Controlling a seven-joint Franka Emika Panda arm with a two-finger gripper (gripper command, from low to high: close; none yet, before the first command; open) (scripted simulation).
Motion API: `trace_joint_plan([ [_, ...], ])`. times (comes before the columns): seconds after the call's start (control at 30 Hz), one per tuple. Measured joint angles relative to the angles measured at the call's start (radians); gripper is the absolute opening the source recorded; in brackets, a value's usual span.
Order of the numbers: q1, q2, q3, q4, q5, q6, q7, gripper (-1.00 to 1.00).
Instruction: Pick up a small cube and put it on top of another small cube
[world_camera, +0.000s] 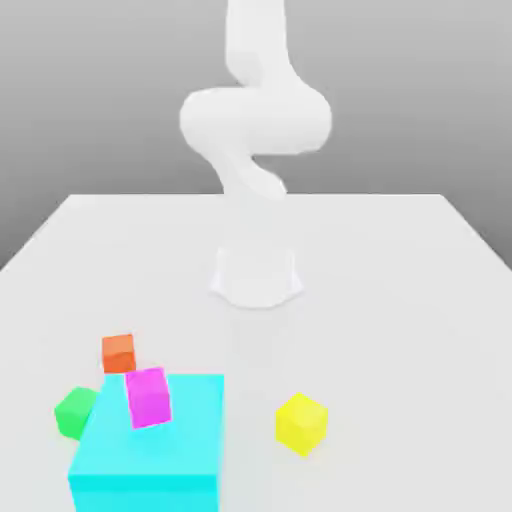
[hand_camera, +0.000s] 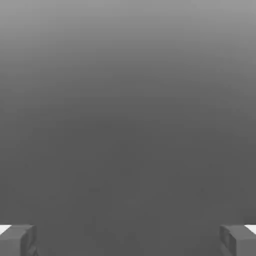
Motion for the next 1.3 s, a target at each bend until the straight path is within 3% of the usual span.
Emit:
trace_joint_plan([
  [0.43,-0.352,0.418,-0.078,-0.374,-0.074,0.34,0.382,0.0],
  [0.67,-0.493,0.633,-0.161,-0.57,-0.051,0.518,0.534,0.0],
  [0.77,-0.514,0.737,-0.164,-0.586,0.008,0.602,0.521,0.0],
  [0.97,-0.638,0.952,-0.015,-0.552,0.092,0.778,0.464,0.0],
  [1.0,-0.653,0.977,-0.001,-0.548,0.092,0.798,0.462,-1.0],
  [1.3,-0.633,0.923,-0.024,-0.557,0.073,0.756,0.48,-1.0],
])
